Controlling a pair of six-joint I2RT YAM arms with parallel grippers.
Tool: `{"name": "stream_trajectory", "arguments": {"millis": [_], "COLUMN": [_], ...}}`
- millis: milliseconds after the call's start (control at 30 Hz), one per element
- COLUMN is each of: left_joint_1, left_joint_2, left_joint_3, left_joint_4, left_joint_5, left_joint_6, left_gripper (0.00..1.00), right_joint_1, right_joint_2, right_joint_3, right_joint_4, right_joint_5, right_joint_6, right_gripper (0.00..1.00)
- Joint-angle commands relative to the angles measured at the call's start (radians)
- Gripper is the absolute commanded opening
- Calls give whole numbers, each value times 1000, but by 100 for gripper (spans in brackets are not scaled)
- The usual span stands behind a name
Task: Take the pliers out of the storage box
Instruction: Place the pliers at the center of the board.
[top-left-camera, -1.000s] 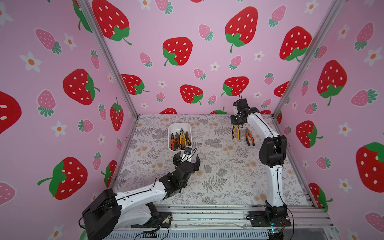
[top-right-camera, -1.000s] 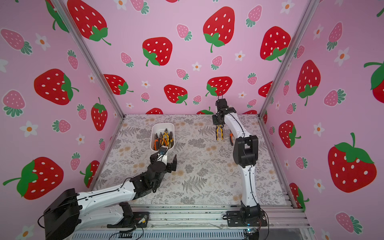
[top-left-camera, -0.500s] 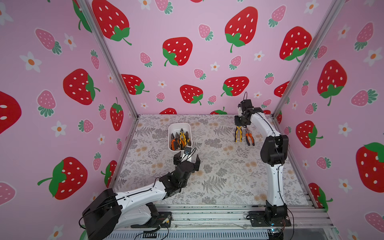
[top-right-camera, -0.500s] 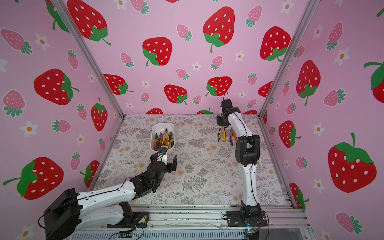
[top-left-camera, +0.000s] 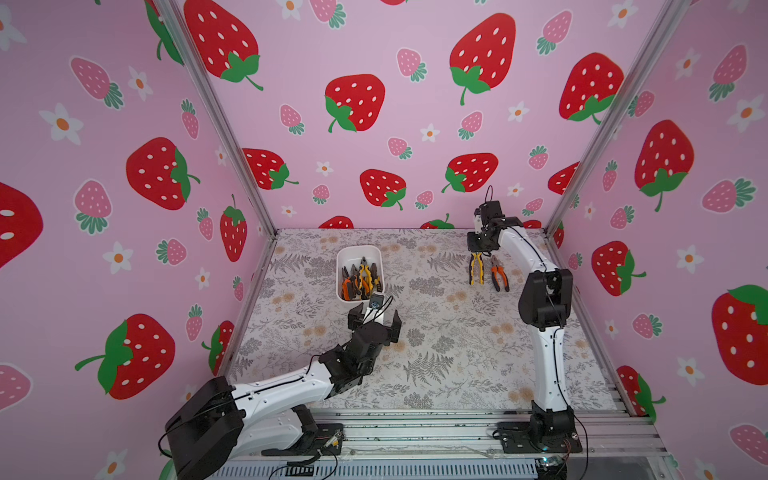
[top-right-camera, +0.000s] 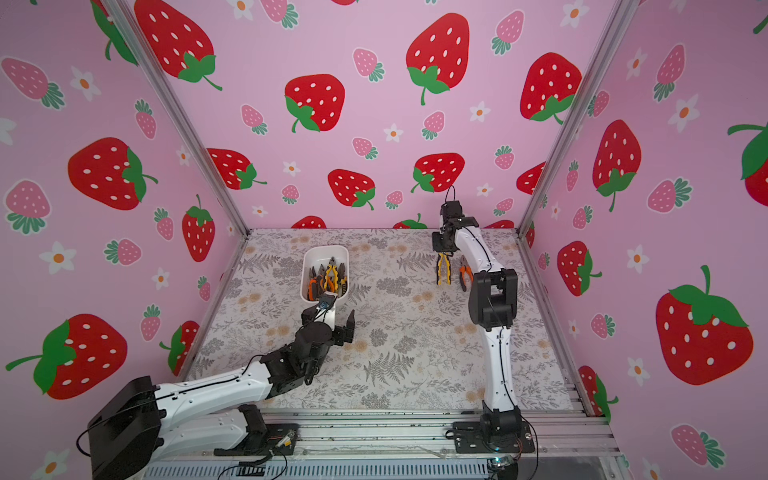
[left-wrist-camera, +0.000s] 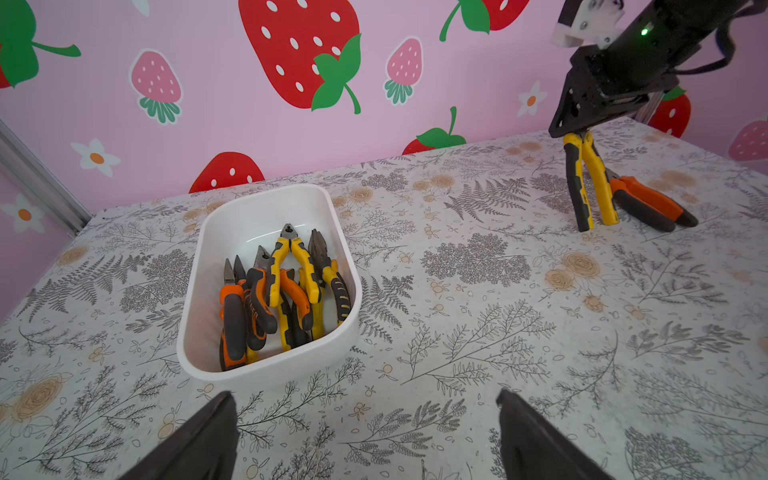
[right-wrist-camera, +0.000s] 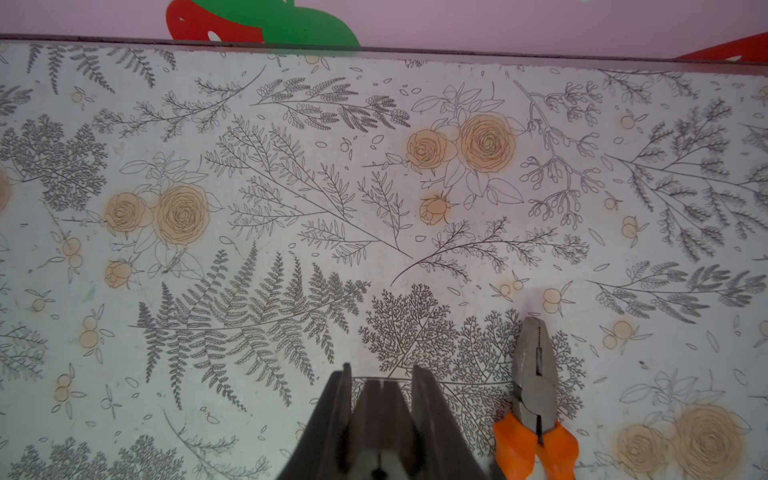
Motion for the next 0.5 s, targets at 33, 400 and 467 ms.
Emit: {"name": "stream_trajectory", "arguments": {"millis": [33, 400, 467], "left_joint_1": [4, 4, 4], "left_joint_2": [9, 10, 10], "left_joint_3": [32, 33, 33], "left_joint_4": [-5, -6, -7], "left_joint_5": [5, 7, 7], "left_joint_6": [6, 7, 7], "left_gripper": [97, 97, 97], "right_joint_1": [-1, -20, -21], "right_joint_2": [81, 125, 127], "right_joint_3": [19, 29, 28], "right_joint_4": [-109, -151, -151], "right_joint_5": [-39, -84, -73], "right_joint_6": [-14, 2, 2], "right_gripper": [0, 0, 0]}}
